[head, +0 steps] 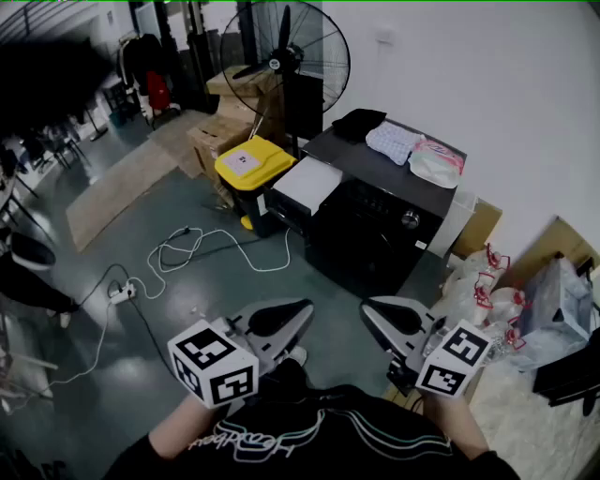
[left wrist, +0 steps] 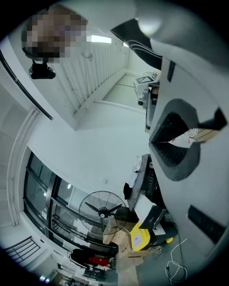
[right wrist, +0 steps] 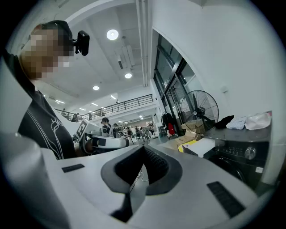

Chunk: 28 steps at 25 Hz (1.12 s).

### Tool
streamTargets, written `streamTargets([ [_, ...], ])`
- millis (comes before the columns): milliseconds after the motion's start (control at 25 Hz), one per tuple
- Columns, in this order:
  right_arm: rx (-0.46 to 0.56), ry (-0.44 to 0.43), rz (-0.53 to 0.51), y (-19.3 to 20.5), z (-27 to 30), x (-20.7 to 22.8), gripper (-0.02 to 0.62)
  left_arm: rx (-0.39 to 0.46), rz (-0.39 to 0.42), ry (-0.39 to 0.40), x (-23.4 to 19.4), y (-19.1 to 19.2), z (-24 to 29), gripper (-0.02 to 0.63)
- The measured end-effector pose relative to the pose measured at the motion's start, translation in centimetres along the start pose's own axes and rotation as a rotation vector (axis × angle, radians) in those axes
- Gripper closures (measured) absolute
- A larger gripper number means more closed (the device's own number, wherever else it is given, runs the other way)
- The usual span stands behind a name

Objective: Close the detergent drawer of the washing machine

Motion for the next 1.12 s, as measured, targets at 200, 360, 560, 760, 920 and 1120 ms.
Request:
streamTargets([
  [200, -0.009, 0.009, -0.005, 0.2, 1.5, 1.0, 0.569, 0.013, -0.010, -0.005, -2.2, 0.2, 0.1, 0.583],
  [360, -0.001, 0.068, 0.001, 0.2, 2.8, 2.5, 0.569, 0.018, -0.024, -0.002, -4.6, 0.1, 0.8, 0.581],
  [560, -0.002, 0.101, 0.017, 0.1, 5.5, 4.5, 0.569, 0.013, -0.036, -0.003, -8.4, -0.6, 1.5, 0.582],
  [760, -0.004, 0.117, 0.045, -0.3, 9.1, 6.7, 0.569, -0.006, -0.056, -0.007, -13.1, -1.7, 2.0, 0.583],
  [920, 0.001, 0.130, 0.074, -1.0, 12.3, 8.7, 0.568, -0.025, -0.055, -0.010, -17.5, -3.0, 2.7, 0.583],
  [1120, -0.010, 0.163, 0.121, -1.8, 16.2, 11.1, 0.568, -0.039, -0.097, -0.007, -23.5, -4.4, 3.4, 0.581],
])
Point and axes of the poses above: the fingertips, and each gripper's own axes: z forward along the fingers, x to its right, y out of its underside, the point moved 10 cm from there along -z, backward along the fingers, and after that the axes turned 14 degrees about y, right-handed, at the moved point
